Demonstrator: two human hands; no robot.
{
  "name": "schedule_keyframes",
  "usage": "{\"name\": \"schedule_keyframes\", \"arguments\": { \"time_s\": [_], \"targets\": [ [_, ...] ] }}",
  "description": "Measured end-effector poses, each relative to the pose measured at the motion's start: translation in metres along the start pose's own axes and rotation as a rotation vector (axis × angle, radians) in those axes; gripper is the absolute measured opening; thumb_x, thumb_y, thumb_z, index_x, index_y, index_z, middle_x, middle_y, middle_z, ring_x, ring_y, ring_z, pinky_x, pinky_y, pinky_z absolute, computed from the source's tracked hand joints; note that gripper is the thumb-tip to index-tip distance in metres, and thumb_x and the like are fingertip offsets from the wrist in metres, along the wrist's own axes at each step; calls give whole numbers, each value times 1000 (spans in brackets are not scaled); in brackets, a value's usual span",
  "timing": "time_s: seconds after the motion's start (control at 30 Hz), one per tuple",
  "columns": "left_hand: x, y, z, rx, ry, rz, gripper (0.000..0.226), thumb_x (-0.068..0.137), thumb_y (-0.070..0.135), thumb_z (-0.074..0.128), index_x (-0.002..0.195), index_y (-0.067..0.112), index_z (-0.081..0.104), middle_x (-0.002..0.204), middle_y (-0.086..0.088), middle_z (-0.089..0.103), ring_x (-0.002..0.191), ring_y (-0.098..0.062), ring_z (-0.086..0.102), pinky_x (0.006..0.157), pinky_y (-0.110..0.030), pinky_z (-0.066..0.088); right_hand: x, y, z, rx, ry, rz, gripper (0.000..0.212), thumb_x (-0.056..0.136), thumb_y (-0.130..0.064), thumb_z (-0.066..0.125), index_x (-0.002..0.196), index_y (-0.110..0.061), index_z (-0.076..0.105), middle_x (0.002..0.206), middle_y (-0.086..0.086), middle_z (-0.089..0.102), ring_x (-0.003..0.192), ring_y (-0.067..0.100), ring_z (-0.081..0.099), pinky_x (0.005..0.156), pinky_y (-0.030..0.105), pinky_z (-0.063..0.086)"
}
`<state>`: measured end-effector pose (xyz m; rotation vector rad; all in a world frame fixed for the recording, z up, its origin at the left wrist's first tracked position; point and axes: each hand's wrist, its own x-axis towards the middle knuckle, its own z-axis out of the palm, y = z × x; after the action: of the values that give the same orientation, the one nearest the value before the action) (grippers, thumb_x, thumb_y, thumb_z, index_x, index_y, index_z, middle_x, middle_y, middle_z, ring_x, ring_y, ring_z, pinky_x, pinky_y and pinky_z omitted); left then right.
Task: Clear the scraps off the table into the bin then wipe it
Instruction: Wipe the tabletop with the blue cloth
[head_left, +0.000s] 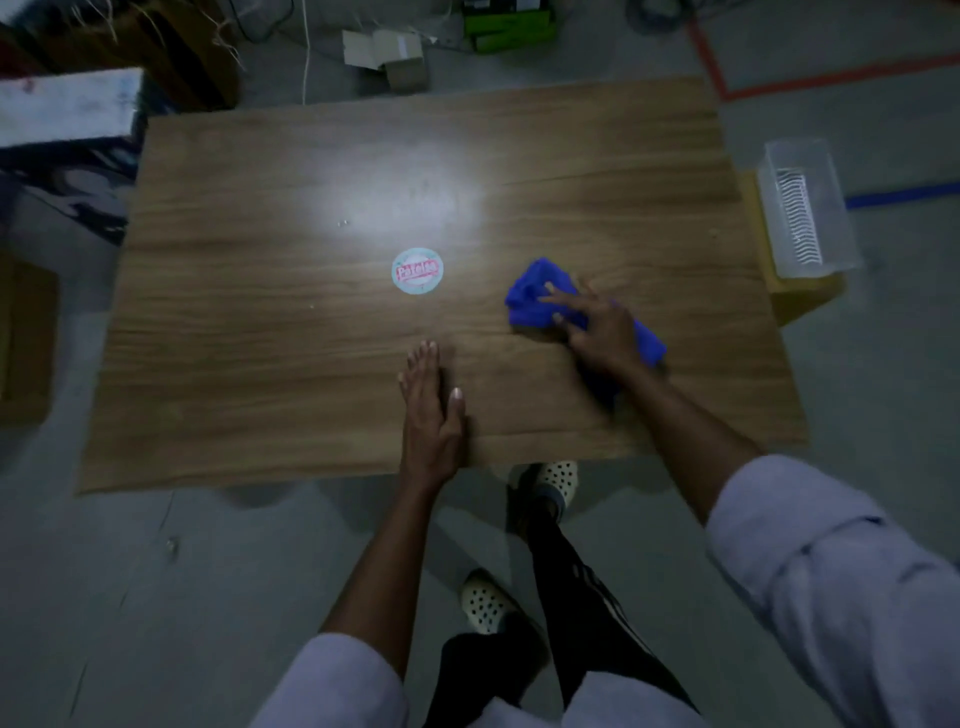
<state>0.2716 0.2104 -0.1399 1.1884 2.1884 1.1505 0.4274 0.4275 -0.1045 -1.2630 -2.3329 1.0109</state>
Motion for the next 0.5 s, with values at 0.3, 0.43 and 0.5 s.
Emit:
{"name": "schedule_keyframes", "arguments": {
  "time_s": [0.3, 0.43, 0.5],
  "targets": [
    [-65, 21, -12, -159, -37, -220, 66, 100, 44, 39, 157, 13, 24, 162, 8, 15, 155, -11, 9, 126, -26, 0, -146, -41, 64, 238, -234, -63, 50, 88, 1, 66, 128, -29, 68, 144, -4, 54, 141, 11, 38, 117, 21, 27],
    [-92, 31, -31, -233, 159, -222, 52, 102, 48, 38, 133, 16, 64, 141, -6, 62, 132, -21, 57, 111, -39, 44, -175, -48, 48, 370, -192, 56, 26, 93, -20, 71, 118, -19, 75, 113, -2, 75, 108, 16, 69, 98, 39, 53],
    [-93, 34, -42, -272, 293, -236, 47, 101, 55, 34, 110, 27, 71, 104, -4, 76, 95, -17, 73, 84, -43, 58, -177, -53, 35, 486, -70, 195, 22, 97, -22, 67, 116, -15, 75, 103, -6, 76, 94, 5, 69, 89, 35, 55]
  ]
}}
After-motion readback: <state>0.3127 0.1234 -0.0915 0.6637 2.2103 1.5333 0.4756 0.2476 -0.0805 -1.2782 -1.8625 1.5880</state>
